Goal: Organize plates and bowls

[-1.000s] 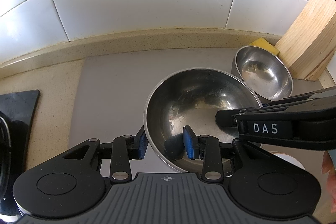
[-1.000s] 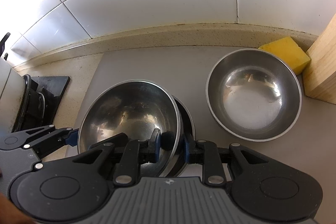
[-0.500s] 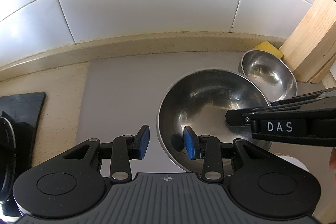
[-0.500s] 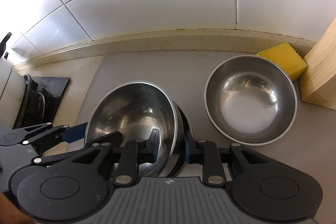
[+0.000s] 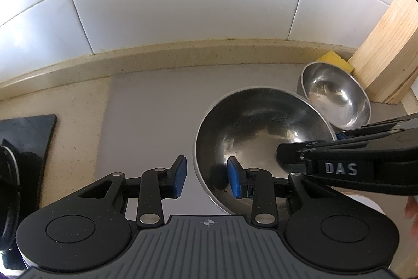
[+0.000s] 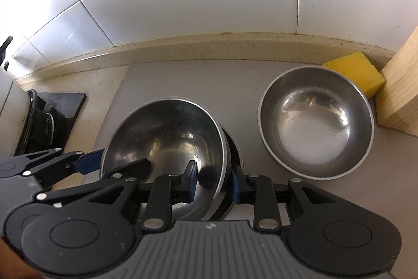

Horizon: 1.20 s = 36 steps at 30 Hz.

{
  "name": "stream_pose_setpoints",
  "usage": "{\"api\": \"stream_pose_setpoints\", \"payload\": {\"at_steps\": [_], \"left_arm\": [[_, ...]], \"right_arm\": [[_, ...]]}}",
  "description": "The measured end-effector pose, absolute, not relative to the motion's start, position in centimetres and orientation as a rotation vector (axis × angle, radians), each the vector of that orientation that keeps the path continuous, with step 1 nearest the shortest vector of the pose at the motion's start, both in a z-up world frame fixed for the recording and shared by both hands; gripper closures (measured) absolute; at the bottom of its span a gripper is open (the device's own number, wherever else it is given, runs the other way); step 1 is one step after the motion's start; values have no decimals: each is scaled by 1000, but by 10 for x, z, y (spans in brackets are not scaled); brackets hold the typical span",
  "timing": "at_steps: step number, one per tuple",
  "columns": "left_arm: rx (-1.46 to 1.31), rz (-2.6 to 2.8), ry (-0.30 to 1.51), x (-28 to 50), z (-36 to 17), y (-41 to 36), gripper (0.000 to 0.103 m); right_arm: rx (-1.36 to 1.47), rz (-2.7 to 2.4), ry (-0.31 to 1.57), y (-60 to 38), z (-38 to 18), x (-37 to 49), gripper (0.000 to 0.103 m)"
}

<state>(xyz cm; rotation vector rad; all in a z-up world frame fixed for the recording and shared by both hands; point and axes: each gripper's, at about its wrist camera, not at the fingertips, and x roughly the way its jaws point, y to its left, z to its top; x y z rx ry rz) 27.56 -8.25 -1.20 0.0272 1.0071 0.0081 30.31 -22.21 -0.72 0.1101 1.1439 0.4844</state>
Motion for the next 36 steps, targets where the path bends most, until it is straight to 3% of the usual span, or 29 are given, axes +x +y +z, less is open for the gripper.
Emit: {"api": "stream_pose_setpoints", "payload": {"at_steps": [6, 18, 28, 36], "left_arm": [[32, 5, 1004, 276, -13, -81, 62], [41, 26, 996, 277, -8, -76, 61], [50, 26, 1004, 277, -10, -74, 62], [51, 52, 1006, 275, -8, -67, 63]], "right_arm": [[108, 498, 1146, -228, -1, 301, 103], [36, 459, 1102, -235, 15, 302, 100], [132, 502, 1216, -231, -17, 303, 91], [159, 527, 1232, -221, -21, 302, 91]]}}
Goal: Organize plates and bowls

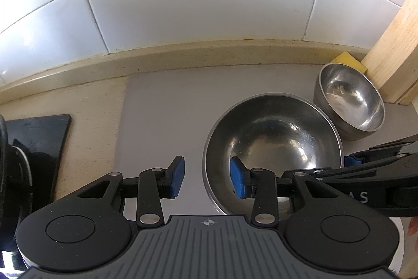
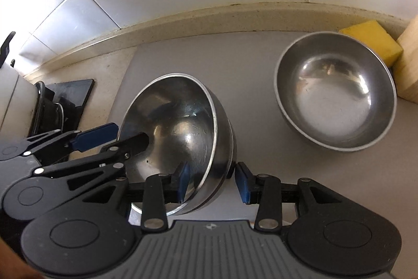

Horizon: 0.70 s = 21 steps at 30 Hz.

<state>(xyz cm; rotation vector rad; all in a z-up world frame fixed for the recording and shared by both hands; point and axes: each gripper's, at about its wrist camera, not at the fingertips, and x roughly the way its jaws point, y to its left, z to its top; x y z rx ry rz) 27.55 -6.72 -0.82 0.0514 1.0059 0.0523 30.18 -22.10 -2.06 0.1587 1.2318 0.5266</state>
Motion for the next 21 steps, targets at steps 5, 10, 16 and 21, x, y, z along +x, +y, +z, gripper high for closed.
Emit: {"api": "stream_pose_setpoints", "payload": {"at_steps": [5, 10, 16, 21], "left_arm": [[65, 84, 1001, 272, -4, -61, 58], [63, 95, 1008, 266, 2, -62, 55], [74, 103, 995, 258, 16, -72, 50], [89, 91, 975, 253, 24, -83, 49]], "right_arm": [[131, 512, 1201, -213, -14, 301, 91], [121, 503, 1154, -221, 3, 296, 90], [106, 495, 1102, -229, 22, 290, 88], [122, 488, 1083, -243, 31, 284, 88]]}}
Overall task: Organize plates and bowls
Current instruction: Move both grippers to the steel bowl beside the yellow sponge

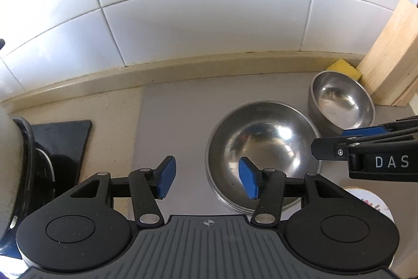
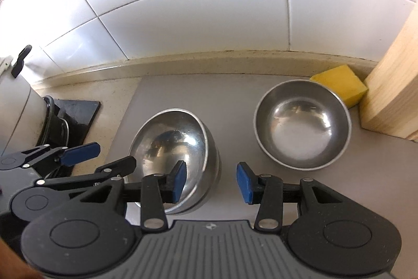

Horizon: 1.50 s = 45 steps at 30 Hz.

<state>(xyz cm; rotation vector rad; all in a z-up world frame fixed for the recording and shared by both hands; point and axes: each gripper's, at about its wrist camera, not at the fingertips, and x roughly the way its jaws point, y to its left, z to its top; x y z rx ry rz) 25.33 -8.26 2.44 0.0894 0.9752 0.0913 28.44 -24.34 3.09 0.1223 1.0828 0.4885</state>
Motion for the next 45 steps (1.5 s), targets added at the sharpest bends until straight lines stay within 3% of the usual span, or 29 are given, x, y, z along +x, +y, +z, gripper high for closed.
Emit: {"api": "stream_pose_setpoints", "payload": {"at_steps": [4, 8, 11, 20, 28, 32, 45], "left_arm": [[99, 83, 976, 252, 26, -90, 49], [95, 71, 968, 251, 33, -97, 39], [106, 59, 952, 253, 39, -106, 36], [141, 5, 919, 266, 54, -137, 26], [168, -29, 901, 280, 66, -158, 24], [181, -41, 894, 294, 67, -166, 21], [219, -70, 936, 344, 48, -187, 19]], "right_arm": [[129, 473, 1077, -254, 34, 279, 87], [140, 453, 1069, -266, 38, 276, 86], [148, 435, 1060, -280, 41, 273, 81], [195, 373, 1027, -321, 51, 268, 80], [229, 314, 999, -352, 58, 269, 79], [239, 283, 987, -363, 63, 273, 72], [300, 216, 999, -373, 56, 305, 71]]}}
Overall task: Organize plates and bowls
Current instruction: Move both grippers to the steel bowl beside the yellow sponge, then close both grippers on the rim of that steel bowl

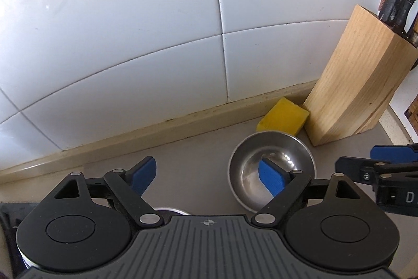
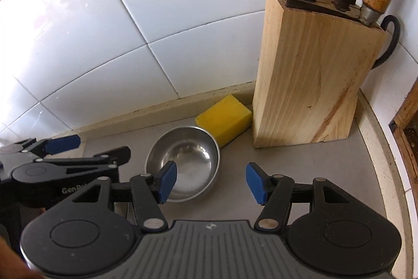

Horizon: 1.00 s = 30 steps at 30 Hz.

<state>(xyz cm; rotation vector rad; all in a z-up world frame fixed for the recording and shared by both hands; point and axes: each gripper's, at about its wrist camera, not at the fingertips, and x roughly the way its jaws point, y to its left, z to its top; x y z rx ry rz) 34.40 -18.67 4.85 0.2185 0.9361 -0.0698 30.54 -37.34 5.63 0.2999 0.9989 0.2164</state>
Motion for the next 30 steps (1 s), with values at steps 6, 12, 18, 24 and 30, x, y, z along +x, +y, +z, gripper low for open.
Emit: {"api": "stream_pose_setpoints", "payload": {"at_steps": [6, 12, 18, 24, 30], "left_arm": [[222, -72, 945, 362, 42, -187, 19], [208, -68, 982, 378, 26, -186, 18], [222, -72, 1018, 384, 10, -185, 18], [257, -87, 1052, 392, -7, -187, 18], [281, -103, 1093, 394, -23, -190, 24]], "right_arm": [[296, 200, 1009, -368, 53, 325, 71], [299, 192, 1045, -363, 36, 342, 67], [312, 203, 1086, -359, 17, 352, 67], [333, 195, 1125, -360, 5, 355, 67], [352, 171, 1180, -361, -13, 359, 67]]}}
